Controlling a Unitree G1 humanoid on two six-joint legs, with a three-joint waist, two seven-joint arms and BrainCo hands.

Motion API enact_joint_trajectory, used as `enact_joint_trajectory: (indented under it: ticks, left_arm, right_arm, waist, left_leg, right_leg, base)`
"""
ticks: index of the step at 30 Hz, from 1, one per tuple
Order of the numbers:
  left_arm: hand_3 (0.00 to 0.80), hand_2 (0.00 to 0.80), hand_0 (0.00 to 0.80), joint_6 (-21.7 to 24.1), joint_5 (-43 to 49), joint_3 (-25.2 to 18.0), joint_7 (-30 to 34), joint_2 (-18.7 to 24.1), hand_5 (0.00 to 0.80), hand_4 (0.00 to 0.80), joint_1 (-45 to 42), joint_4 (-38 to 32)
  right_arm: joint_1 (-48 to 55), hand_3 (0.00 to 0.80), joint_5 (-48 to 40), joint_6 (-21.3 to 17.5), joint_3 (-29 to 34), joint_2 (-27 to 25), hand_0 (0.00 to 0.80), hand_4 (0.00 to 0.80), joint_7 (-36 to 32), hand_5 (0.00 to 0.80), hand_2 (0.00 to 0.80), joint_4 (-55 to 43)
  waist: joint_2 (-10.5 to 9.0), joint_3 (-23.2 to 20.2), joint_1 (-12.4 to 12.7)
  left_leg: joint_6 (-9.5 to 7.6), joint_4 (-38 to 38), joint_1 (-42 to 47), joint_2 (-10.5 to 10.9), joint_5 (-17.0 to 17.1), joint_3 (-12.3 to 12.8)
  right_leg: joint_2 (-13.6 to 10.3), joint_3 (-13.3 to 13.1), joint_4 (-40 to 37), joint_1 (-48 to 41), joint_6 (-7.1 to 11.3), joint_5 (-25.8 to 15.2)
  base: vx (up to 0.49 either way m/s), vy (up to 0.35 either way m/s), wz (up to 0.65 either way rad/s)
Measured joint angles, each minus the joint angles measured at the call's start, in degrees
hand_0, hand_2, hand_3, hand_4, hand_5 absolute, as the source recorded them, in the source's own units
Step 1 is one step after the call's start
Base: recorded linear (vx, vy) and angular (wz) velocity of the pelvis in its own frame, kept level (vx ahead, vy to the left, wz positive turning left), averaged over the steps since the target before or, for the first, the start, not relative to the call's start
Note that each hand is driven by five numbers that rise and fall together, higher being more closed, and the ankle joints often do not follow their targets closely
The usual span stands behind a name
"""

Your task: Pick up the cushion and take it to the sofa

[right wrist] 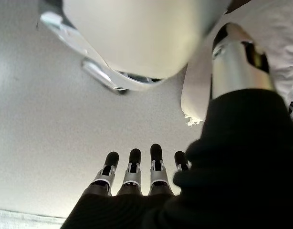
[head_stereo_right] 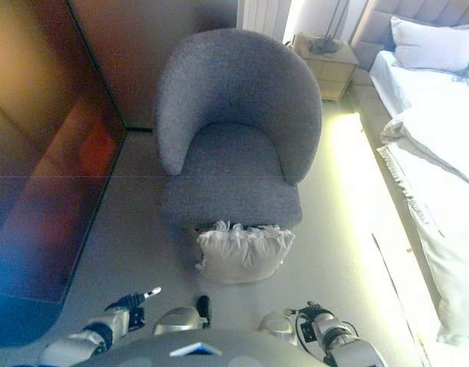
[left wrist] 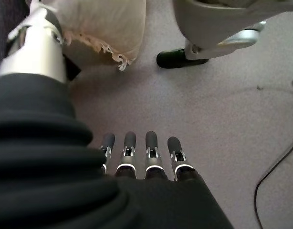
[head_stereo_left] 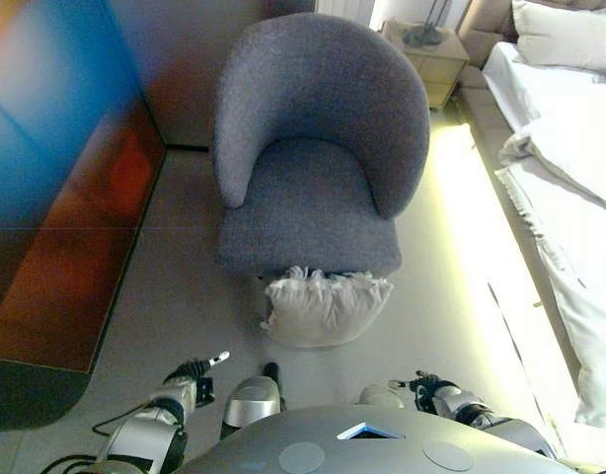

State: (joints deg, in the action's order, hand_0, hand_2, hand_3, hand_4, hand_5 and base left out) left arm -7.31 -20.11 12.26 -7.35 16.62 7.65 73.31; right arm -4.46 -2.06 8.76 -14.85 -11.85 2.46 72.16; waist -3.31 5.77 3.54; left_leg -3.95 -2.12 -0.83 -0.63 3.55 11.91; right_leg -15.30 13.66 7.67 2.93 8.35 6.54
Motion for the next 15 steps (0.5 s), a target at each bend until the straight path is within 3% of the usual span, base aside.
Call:
enact_joint_trajectory:
  ticks: [3,4,6,7,11,13,15]
  left_arm:
    - [0.0,0.0,0.0,-0.4,-1.0,0.0,-0.1,-0.3,0.0,0.0,-0.7,0.0]
    - [0.0,0.0,0.0,-0.3,-1.0,0.0,-0.1,-0.3,0.0,0.0,-0.6,0.0]
    - [0.0,0.0,0.0,0.2,-0.9,0.0,-0.3,0.9,0.0,0.0,-1.8,-0.1]
    - [0.0,0.0,0.0,0.6,-0.9,0.0,-1.0,0.3,0.0,0.0,-2.5,-0.2]
    - [0.0,0.0,0.0,2.1,-0.6,-0.4,-5.9,-2.1,0.0,0.0,-5.5,-0.4]
    - [0.0,0.0,0.0,3.5,1.2,-0.5,-10.6,-2.5,0.0,0.0,-5.3,-0.7]
    - [0.0,0.0,0.0,4.9,1.3,-0.5,-14.3,-2.5,0.0,0.0,-3.6,-2.2]
  right_arm:
    - [0.1,0.0,-0.9,-0.3,-0.8,0.1,0.0,0.0,-1.2,0.0,0.0,-0.5]
    - [0.3,0.0,-0.9,-0.7,-0.8,0.2,0.0,0.0,-1.2,0.0,0.0,-0.6]
    - [0.6,0.0,-0.9,-0.9,-0.8,1.2,0.0,0.0,-1.5,0.0,0.0,-0.5]
    - [0.9,0.0,-0.8,-1.1,-0.5,0.9,0.0,0.0,-1.5,0.0,0.0,-0.5]
    - [0.3,0.0,-0.9,-1.3,-0.3,-1.0,0.0,0.0,-1.9,0.0,0.0,-0.8]
    - [0.0,0.0,-1.0,-1.2,-0.7,-2.4,0.0,0.0,-1.7,0.0,0.0,-0.9]
    - [-1.0,0.0,-1.9,-1.2,-0.9,-4.0,0.0,0.0,-0.6,0.0,0.0,-0.9]
  waist:
    - [0.08,0.2,-1.3]
    - [-0.71,0.1,-1.2]
    - [-4.13,0.1,-1.1]
    - [-3.25,0.6,-1.1]
    - [0.64,1.0,-0.8]
    - [2.08,1.4,-0.7]
    - [3.14,1.6,-0.8]
  left_leg:
    - [1.96,-0.3,-1.0,-1.2,0.7,-2.8]
    - [2.82,-0.2,-0.8,-1.1,0.5,-3.0]
    - [5.0,0.1,-0.4,0.5,0.1,-4.3]
    - [6.22,0.6,0.1,-1.0,-0.3,-4.3]
    - [9.81,1.2,1.0,-6.9,-0.7,-4.3]
    - [11.41,1.9,0.8,-8.4,-0.4,-4.4]
    - [11.94,3.3,-2.1,-9.5,-0.3,-4.4]
  right_leg:
    - [0.1,-0.9,-6.1,1.1,0.4,-6.5]
    - [0.3,-0.8,-7.9,0.4,-0.05,-8.3]
    - [0.1,-1.1,-9.9,-1.9,-1.08,-11.7]
    - [1.2,-1.5,-10.9,-3.7,0.29,-12.5]
    - [7.1,-0.4,-12.7,-6.0,-2.76,-11.4]
    - [9.0,0.2,-12.7,-6.3,-3.72,-11.0]
    - [9.8,1.1,-12.6,-4.4,-4.47,-10.7]
  base:
    - [0.105,-0.167,0.39]
    - [0.135,-0.132,0.34]
    - [0.173,-0.178,0.41]
    - [0.176,-0.205,0.27]
    - [0.053,-0.235,0.05]
    - [-0.233,-0.155,0.07]
    - [-0.257,-0.04,0.14]
